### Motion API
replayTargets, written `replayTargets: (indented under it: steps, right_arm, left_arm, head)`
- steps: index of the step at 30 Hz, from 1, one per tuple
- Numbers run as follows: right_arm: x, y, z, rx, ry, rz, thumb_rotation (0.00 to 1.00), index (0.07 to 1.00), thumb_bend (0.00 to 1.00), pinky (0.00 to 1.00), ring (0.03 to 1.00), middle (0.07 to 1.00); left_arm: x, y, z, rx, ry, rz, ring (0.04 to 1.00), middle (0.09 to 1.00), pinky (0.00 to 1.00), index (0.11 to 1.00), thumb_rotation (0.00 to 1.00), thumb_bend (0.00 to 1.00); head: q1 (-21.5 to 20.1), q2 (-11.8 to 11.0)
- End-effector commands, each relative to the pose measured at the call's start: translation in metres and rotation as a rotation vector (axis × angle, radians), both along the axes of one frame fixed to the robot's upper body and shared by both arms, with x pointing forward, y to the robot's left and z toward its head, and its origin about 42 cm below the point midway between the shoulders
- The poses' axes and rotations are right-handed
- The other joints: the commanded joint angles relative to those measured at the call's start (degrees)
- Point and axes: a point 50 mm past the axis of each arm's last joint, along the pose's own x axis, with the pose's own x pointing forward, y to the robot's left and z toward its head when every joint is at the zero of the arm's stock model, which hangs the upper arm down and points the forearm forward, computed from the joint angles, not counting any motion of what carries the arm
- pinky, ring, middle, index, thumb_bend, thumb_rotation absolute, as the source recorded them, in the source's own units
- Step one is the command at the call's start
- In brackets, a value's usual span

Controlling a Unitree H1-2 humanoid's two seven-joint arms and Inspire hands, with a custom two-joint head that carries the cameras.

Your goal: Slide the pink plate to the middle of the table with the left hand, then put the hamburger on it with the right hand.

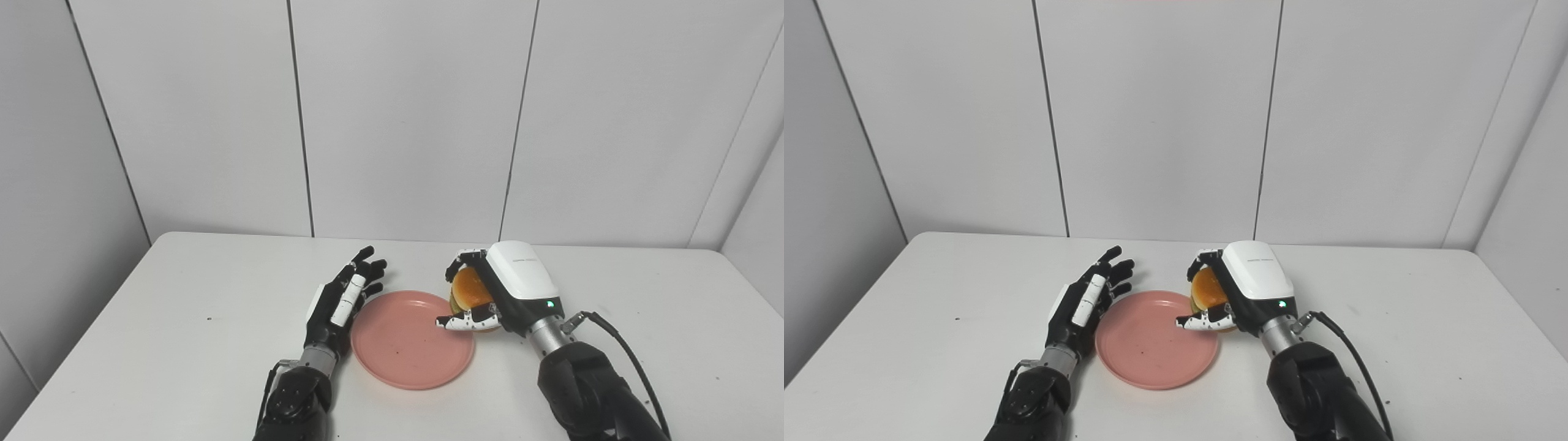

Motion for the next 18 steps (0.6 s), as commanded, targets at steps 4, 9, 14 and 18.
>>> replayTargets:
  steps: [4, 9, 14, 18]
  right_arm:
    - [0.009, 0.030, 0.028, 0.026, -0.087, 0.072, 0.17, 0.480, 0.50, 0.22, 0.278, 0.349]
    - [0.014, 0.040, 0.024, 0.031, -0.070, 0.095, 0.17, 0.481, 0.50, 0.23, 0.285, 0.350]
    - [0.016, 0.050, 0.021, 0.020, -0.061, 0.116, 0.16, 0.478, 0.50, 0.21, 0.264, 0.331]
    - [0.017, 0.056, 0.020, 0.025, -0.043, 0.130, 0.16, 0.475, 0.50, 0.19, 0.246, 0.315]
  left_arm:
    - [0.001, 0.000, 0.009, -0.008, -0.051, 0.016, 0.862, 0.801, 0.85, 0.842, 0.75, 1.00]
    - [-0.002, 0.000, 0.010, -0.007, -0.056, 0.018, 0.861, 0.805, 0.84, 0.844, 0.74, 0.99]
    - [-0.003, -0.003, 0.009, -0.008, -0.054, 0.017, 0.875, 0.816, 0.84, 0.851, 0.75, 0.99]
    - [-0.003, -0.005, 0.008, 0.003, -0.054, 0.017, 0.883, 0.832, 0.84, 0.850, 0.77, 0.98]
  head:
    - [0.08, 0.16]
    - [0.30, 0.27]
    - [0.36, 0.32]
    - [0.66, 0.25]
